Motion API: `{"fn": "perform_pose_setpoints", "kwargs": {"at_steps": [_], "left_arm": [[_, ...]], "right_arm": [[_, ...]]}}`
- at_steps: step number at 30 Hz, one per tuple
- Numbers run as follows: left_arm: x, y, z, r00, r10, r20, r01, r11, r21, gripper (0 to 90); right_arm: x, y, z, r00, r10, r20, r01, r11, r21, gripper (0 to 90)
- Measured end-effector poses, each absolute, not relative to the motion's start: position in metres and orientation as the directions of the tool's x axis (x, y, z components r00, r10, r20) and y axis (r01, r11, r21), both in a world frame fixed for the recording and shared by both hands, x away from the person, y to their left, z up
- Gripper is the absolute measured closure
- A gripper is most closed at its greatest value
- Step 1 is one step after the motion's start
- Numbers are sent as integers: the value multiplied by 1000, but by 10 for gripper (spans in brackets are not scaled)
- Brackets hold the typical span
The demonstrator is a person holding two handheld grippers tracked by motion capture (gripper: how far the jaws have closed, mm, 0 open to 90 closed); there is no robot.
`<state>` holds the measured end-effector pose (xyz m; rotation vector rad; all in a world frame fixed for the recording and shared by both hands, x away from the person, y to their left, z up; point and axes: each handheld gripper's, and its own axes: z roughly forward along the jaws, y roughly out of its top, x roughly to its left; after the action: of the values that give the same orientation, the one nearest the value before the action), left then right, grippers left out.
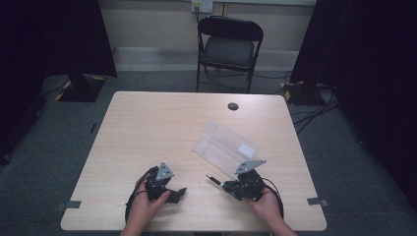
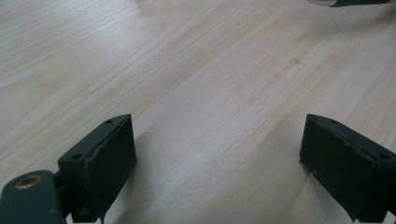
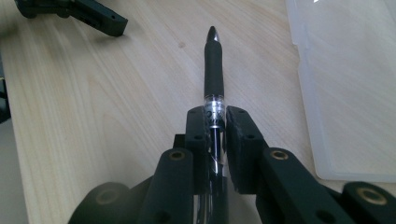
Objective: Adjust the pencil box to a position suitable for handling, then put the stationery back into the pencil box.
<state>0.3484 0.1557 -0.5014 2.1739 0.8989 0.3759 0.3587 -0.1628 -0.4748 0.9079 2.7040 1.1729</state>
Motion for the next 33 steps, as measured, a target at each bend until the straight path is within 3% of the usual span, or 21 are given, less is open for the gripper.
{"fn": "perform_pose_setpoints", "kwargs": {"at_steps": [33], "left_arm": [[348,156,-501,712,703,-12,486,-480,730,100]], "right_arm": [[370,-169,-455,-828,521,209,504,526,685,798]]}}
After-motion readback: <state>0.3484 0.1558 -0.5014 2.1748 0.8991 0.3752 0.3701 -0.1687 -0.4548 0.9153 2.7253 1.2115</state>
